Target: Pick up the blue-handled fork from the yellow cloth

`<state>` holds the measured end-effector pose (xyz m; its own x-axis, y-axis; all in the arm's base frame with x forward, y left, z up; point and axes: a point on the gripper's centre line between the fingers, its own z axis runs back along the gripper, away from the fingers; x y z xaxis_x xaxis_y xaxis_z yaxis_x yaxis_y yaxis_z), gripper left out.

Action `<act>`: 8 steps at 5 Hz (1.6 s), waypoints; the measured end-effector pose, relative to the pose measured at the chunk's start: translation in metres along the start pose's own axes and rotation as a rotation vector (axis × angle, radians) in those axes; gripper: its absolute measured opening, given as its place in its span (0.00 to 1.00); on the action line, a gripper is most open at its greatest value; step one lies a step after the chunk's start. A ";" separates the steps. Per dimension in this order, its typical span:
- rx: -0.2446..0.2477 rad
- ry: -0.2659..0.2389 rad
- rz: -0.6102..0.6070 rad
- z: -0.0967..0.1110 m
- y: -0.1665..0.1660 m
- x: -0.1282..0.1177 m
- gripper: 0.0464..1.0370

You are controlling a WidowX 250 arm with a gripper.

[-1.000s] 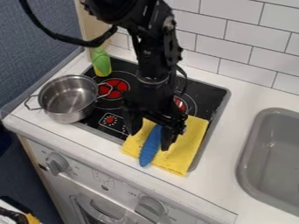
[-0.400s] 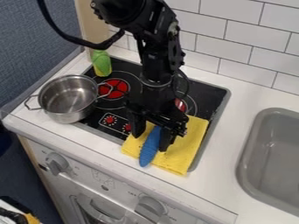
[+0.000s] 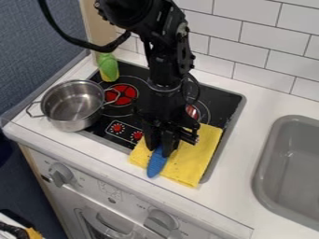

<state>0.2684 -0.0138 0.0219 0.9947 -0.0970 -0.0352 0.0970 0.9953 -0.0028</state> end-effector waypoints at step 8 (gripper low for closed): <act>0.016 0.014 0.011 -0.001 0.005 -0.002 0.97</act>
<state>0.2673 -0.0091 0.0214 0.9950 -0.0862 -0.0496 0.0870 0.9961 0.0132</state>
